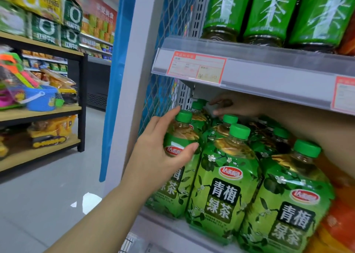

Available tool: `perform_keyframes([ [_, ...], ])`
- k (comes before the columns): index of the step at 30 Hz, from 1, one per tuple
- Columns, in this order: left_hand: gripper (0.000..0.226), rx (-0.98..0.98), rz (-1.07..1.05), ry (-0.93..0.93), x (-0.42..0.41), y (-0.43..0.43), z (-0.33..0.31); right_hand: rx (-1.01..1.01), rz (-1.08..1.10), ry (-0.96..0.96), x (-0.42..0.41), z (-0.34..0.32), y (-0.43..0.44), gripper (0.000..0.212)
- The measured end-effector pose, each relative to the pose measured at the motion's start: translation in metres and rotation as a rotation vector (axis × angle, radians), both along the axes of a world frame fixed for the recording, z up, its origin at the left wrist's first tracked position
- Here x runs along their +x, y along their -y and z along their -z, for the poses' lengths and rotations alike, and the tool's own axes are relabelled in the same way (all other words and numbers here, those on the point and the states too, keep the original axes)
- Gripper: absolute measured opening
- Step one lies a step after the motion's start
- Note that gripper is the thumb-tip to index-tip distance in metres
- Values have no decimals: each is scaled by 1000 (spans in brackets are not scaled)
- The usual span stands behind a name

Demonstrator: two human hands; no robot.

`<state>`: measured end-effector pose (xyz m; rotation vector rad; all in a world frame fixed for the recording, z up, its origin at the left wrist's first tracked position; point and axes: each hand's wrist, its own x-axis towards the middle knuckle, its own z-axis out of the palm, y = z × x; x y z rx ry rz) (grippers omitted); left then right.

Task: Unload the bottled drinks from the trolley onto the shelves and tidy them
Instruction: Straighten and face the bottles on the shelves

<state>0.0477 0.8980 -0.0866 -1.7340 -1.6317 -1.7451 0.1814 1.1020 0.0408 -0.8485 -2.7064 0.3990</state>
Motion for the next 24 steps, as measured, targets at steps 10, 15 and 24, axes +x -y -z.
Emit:
perform_keyframes([
  [10,71,55,1,-3,0,-7,4,159,-140,109,-45,1,-20,52],
  [15,71,41,-10,-2,0,-7,4,-12,-185,24,-44,5,-20,51],
  [24,69,37,-33,-18,0,-5,3,-247,-236,-40,-42,8,-11,44],
])
